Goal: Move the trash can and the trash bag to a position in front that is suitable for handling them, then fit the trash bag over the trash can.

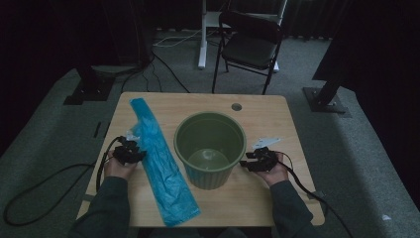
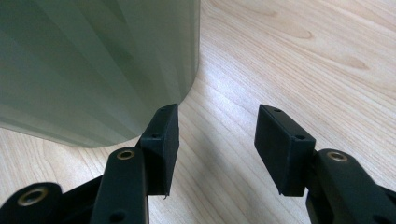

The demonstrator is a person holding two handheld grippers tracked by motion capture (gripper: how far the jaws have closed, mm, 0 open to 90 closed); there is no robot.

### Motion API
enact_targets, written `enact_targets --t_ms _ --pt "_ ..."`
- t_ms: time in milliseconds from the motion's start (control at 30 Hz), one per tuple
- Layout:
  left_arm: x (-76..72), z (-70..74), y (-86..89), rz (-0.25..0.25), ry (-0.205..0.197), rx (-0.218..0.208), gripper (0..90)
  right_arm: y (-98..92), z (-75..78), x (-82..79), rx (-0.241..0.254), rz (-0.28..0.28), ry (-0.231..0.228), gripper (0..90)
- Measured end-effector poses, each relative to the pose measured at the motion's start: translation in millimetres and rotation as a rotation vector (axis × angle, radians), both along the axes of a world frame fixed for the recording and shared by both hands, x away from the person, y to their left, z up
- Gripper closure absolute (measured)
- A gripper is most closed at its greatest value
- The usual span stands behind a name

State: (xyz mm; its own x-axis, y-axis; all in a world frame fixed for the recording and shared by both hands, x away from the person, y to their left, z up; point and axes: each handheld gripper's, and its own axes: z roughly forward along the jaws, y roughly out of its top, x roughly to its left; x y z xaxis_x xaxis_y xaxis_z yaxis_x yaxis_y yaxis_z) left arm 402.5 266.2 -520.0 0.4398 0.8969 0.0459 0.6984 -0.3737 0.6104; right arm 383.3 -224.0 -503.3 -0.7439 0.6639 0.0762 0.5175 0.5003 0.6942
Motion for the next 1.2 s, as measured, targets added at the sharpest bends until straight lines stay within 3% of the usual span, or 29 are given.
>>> enact_targets --t_ms 167,433,800,1000,1200 --pt "-3.7 4.3 -6.8 -0.021 -0.015 -0.002 56.7 1.1 -1.7 -0.3 -0.012 0.003 0.007 48.7" --pt "-13.7 14.0 -15.6 -0.052 -0.047 -0.041 54.1 2.9 -1.8 -0.7 -0.020 0.005 0.004 48.2" --pt "-17.8 7.9 -4.5 0.000 0.003 -0.045 49.3 2.1 -1.6 -0.1 -0.020 0.005 0.001 47.7" --pt "-18.7 1.3 -4.5 0.002 0.045 -0.030 46.5 2.4 -1.0 1.1 -0.026 0.001 -0.003 47.7" --pt "-19.3 0.1 -2.0 0.015 0.057 -0.041 44.2 4.2 -1.0 1.6 -0.032 0.007 -0.004 47.7"
